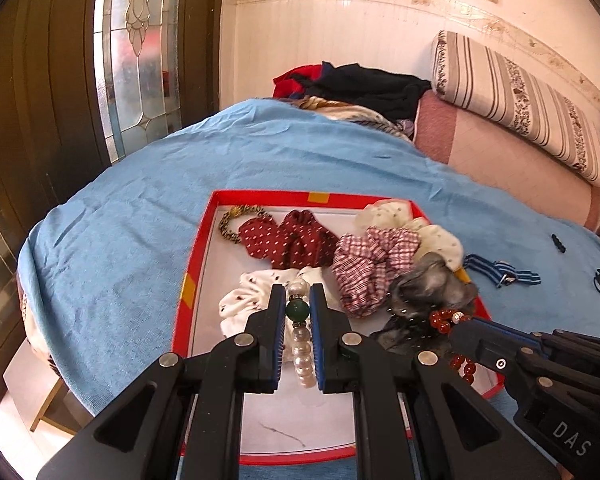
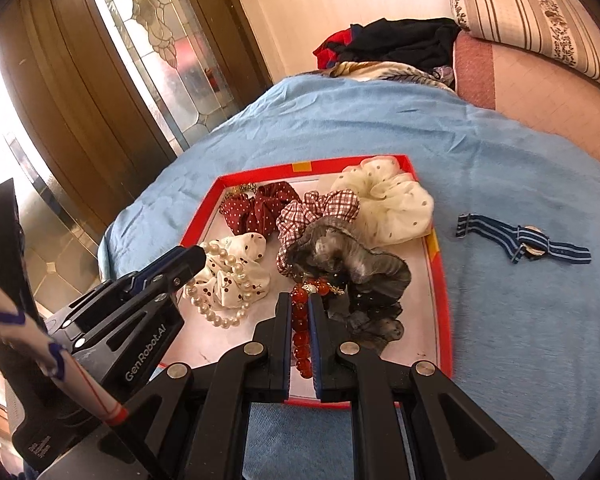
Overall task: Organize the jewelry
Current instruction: 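Carry both held bracelets over the tray, then lower both bracelets into the tray and open both grippers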
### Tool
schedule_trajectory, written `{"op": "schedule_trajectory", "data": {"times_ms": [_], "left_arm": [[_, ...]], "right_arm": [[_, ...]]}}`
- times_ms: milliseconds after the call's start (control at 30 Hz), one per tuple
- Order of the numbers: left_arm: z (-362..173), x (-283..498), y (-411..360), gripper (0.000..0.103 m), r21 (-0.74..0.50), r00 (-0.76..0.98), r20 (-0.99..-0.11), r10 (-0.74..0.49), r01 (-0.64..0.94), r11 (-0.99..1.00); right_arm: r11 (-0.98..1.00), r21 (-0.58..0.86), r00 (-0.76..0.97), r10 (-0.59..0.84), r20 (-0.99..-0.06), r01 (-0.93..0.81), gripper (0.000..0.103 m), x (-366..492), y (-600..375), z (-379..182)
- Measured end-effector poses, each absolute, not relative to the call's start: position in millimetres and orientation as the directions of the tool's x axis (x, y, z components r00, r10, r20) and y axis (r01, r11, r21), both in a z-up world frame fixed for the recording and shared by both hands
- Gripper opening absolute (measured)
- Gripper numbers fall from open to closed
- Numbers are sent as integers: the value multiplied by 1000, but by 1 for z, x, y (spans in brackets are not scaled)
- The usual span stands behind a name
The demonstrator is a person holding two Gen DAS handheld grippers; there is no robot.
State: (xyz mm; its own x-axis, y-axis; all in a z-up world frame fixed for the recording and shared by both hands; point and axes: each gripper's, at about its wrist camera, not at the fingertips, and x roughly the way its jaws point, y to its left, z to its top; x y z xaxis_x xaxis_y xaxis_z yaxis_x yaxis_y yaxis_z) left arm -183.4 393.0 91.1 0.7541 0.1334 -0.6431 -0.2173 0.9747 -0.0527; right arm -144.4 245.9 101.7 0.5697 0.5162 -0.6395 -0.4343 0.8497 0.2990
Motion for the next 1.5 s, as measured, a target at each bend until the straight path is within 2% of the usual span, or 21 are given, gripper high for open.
{"op": "schedule_trajectory", "data": {"times_ms": [867, 1500], "left_arm": [[59, -168, 410, 11, -9, 660, -725, 194, -291, 957], [49, -160, 416, 11, -16, 642, -738, 205, -321, 947]], "right_arm": [[839, 305, 492, 518, -700, -450, 9, -121, 273, 59], [857, 274, 515, 487, -705, -436, 9, -102, 278, 54]]}}
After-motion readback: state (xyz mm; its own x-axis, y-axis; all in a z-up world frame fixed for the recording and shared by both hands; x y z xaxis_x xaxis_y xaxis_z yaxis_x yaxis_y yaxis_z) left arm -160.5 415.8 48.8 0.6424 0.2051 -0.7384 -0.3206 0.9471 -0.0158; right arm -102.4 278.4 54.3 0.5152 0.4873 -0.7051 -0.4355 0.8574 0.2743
